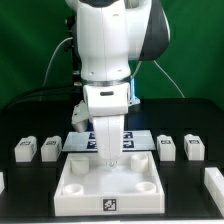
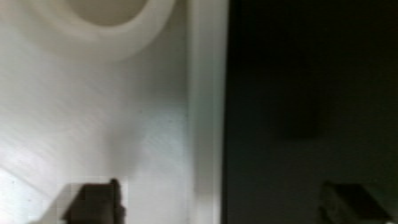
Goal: Assemble one leg
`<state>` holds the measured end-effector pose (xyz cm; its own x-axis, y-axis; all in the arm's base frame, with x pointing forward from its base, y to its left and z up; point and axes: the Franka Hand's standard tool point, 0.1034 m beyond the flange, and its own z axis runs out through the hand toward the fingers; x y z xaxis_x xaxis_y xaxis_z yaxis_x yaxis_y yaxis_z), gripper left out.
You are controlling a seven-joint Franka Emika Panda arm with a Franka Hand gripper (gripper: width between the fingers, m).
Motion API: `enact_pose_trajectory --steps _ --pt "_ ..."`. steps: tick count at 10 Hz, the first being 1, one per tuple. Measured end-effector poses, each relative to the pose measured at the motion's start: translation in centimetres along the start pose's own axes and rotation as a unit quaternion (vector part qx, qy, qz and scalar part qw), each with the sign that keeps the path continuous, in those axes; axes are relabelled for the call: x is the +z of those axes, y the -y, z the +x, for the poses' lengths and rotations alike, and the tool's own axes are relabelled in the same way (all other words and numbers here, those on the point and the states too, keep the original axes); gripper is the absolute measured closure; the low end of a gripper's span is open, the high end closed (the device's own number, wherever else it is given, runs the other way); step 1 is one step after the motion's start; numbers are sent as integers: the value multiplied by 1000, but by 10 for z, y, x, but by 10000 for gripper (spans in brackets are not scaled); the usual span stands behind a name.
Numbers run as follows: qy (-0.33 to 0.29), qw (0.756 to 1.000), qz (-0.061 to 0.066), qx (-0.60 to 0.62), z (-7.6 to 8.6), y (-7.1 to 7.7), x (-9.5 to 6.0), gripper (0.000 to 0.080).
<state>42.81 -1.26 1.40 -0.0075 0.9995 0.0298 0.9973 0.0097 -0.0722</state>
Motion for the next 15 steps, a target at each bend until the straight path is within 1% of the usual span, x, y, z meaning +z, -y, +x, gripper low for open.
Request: enact_pose_trajectory --steps 3,4,5,12,13,15 --pt "0 1000 0 0 0 0 0 713" --pt "0 1000 -2 0 0 -1 0 713" --pt "0 1000 -3 1 0 -1 -1 739" --pt "0 1000 -4 0 0 -2 -1 739" --pt "-1 1000 -7 0 4 -8 -2 739" --pt "-11 1000 -15 6 30 -24 -1 739"
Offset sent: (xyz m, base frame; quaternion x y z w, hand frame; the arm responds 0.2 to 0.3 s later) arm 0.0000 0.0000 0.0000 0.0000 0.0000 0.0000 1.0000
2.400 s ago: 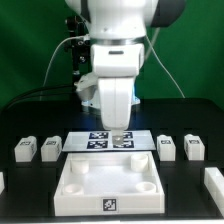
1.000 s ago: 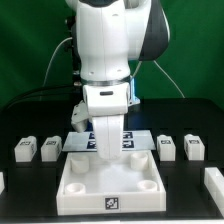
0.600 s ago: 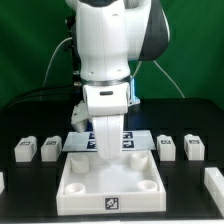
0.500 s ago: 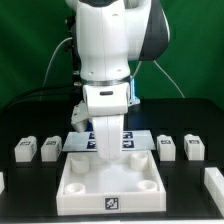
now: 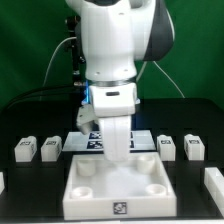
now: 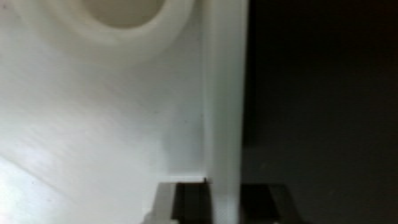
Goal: Assemble one leg
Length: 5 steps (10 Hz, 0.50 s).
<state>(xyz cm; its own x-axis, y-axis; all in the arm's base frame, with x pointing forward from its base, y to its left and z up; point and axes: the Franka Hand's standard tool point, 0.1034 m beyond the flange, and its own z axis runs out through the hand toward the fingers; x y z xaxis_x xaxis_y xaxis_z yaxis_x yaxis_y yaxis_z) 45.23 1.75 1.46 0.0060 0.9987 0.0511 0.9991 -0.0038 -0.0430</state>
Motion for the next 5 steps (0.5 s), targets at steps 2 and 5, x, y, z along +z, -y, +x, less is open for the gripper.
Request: enact_pose_trajectory --steps 2,5 --pt "-12 1000 -12 3 29 -24 0 739" --pt "-25 999 -21 2 53 -43 1 739"
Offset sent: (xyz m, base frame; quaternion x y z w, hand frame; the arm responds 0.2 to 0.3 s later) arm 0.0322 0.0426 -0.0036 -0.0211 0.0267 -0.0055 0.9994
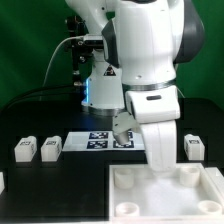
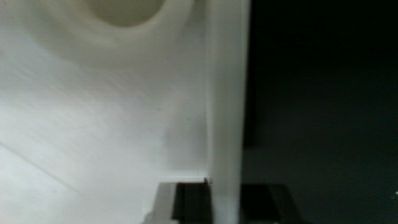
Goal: Assemble one leg
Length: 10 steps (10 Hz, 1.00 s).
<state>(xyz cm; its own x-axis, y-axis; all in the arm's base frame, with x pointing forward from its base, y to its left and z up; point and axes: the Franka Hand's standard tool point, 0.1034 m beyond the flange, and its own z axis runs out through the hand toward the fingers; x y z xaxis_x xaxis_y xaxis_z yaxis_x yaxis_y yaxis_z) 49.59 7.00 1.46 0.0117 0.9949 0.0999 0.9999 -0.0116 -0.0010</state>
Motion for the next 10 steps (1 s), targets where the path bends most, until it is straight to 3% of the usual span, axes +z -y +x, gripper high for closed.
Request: enact_pose_trajectory --steps 6,7,8,9,10 --pt "3 1000 -2 5 0 0 0 739" --pt "3 1000 -2 6 -1 0 0 497" --pt "3 1000 -2 6 -1 0 0 497" --pt "3 1000 -2 6 -1 0 0 320" --pt "3 1000 -2 6 -2 0 0 320"
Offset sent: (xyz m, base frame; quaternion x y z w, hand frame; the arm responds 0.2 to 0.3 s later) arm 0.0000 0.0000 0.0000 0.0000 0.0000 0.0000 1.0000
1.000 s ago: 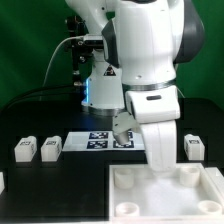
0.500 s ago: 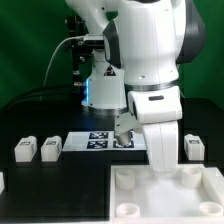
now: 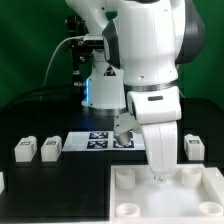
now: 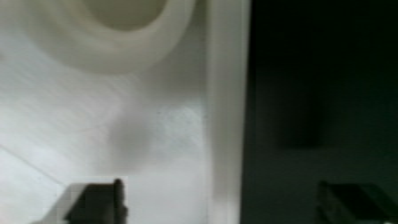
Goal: Assemble one leg
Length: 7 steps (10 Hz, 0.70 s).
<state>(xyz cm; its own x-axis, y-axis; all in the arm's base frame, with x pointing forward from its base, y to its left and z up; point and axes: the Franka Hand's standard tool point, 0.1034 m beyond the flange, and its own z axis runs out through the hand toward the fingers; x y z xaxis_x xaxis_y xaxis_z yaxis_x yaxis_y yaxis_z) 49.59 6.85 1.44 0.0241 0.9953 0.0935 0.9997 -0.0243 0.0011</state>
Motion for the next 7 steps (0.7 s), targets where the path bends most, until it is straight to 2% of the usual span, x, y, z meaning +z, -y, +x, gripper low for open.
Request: enact_pose_trajectory --steps 1,2,7 --pt "0 1000 0 0 0 0 0 188" --pt "0 1000 0 0 0 0 0 162" --pt "0 1000 0 1 -1 0 0 151"
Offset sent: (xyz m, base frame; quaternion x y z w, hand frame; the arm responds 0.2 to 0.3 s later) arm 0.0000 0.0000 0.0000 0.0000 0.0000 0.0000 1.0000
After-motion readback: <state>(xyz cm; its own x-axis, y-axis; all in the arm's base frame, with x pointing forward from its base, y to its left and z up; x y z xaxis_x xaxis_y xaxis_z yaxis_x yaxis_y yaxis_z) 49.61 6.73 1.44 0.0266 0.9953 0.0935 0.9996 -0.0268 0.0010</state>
